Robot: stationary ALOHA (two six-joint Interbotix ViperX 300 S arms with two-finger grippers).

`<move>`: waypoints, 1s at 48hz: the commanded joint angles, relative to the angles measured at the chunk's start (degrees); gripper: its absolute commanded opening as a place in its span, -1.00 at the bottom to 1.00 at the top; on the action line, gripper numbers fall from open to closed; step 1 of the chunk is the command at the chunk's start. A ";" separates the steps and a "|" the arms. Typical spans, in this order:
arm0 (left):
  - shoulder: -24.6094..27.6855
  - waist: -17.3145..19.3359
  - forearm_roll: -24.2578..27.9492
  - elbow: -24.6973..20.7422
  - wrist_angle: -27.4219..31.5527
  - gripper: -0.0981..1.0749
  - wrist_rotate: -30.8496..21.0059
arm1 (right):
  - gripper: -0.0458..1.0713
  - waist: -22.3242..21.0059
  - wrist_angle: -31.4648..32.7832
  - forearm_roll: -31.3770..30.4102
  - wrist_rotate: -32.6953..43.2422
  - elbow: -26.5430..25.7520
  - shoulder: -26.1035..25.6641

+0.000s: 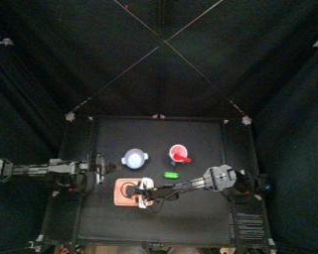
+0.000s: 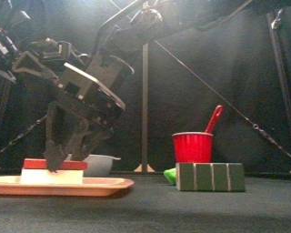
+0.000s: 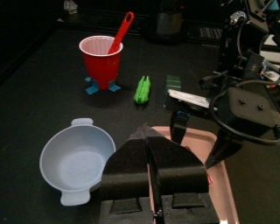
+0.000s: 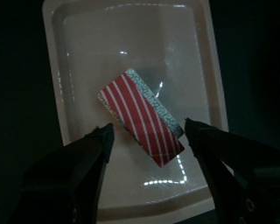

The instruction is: Grab green sushi

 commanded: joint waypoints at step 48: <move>1.41 -2.64 -4.04 -3.69 -2.55 0.95 -0.18 | 0.80 -6.24 -37.09 -1.32 -0.26 31.73 -27.95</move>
